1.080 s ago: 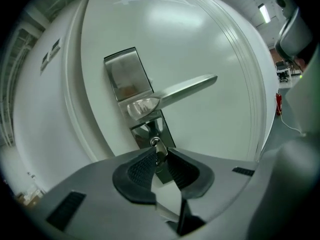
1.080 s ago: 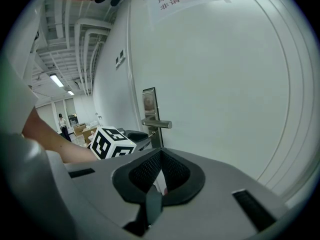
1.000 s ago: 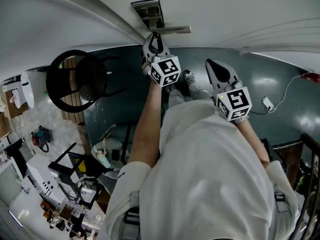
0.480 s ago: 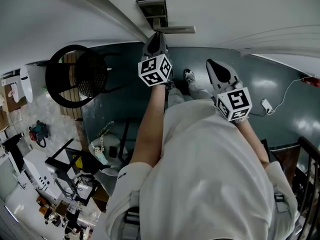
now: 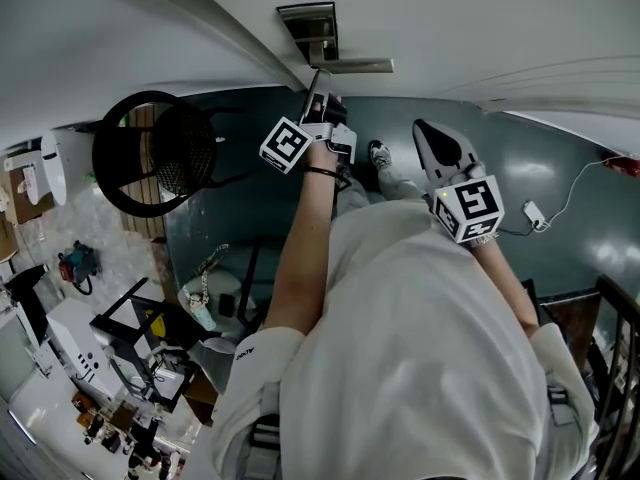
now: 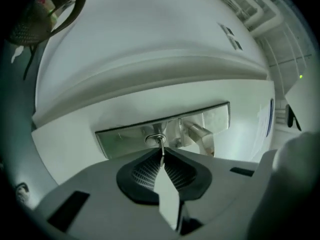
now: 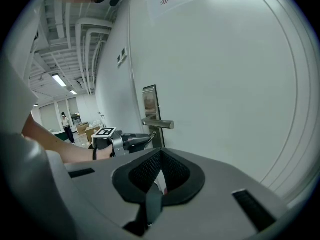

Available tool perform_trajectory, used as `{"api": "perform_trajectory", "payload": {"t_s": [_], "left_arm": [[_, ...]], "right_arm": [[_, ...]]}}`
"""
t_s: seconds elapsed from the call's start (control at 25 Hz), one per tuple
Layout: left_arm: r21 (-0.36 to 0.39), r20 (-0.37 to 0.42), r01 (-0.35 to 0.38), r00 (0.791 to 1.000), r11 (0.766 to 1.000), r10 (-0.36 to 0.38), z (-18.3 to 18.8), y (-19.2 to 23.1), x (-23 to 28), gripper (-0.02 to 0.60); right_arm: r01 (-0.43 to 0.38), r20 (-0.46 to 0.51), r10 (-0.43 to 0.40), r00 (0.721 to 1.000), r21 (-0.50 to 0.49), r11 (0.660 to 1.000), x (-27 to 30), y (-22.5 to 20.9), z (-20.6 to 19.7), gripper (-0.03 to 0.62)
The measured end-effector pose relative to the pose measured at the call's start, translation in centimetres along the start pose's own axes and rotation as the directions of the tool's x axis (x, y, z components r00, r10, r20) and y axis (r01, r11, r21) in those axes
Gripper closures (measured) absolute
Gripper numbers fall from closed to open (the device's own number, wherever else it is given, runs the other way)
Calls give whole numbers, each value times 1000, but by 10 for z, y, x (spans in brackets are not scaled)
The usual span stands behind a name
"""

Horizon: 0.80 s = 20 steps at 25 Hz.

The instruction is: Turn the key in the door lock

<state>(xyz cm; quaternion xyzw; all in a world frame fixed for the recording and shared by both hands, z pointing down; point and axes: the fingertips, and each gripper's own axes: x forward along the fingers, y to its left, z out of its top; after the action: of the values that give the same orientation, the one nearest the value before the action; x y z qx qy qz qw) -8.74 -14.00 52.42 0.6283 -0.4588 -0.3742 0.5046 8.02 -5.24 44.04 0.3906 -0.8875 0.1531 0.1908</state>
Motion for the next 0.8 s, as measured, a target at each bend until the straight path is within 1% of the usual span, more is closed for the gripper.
{"api": "perform_trajectory", "payload": {"t_s": [0.08, 0.16, 0.24, 0.4, 0.52, 0.6, 0.64, 0.72, 0.76, 0.8], "left_arm": [[-95, 21, 41, 999, 995, -40, 0, 0, 0, 551], [-179, 39, 94, 995, 979, -88, 0, -5, 1, 551], [-251, 60, 128, 991, 960, -116, 1, -4, 2, 551], [-394, 122, 189, 981, 899, -153, 1, 1, 0, 551], [-489, 153, 227, 973, 842, -174, 1, 3, 1, 551], [-542, 166, 240, 970, 805, -177, 1, 4, 1, 551], [-558, 168, 240, 970, 794, -175, 1, 5, 1, 551], [-574, 163, 234, 972, 785, -170, 1, 5, 1, 551], [-573, 156, 228, 973, 787, -168, 1, 4, 1, 551], [-564, 145, 218, 976, 796, -164, 1, 3, 1, 551]], "right_arm": [[1, 0, -1, 1000, 0, 1000, 0, 0, 1, 602], [3, -1, -3, 1000, 0, 1000, 0, -1, 2, 602], [2, -2, -2, 1000, -1, 1000, 1, -1, 1, 602], [2, -2, -2, 1000, -1, 1000, 1, 0, 0, 602], [4, -2, -4, 1000, 1, 1000, 0, -1, 0, 602], [4, -2, -4, 1000, 1, 1000, 0, 0, 0, 602], [3, -1, -3, 1000, 0, 1000, 0, 0, -1, 602], [-1, -1, 1, 1000, 0, 1000, 0, 2, -1, 602], [-2, -1, 2, 1000, -1, 1000, 0, 2, -1, 602], [-3, -2, 3, 1000, -2, 1000, 0, 2, -1, 602]]}}
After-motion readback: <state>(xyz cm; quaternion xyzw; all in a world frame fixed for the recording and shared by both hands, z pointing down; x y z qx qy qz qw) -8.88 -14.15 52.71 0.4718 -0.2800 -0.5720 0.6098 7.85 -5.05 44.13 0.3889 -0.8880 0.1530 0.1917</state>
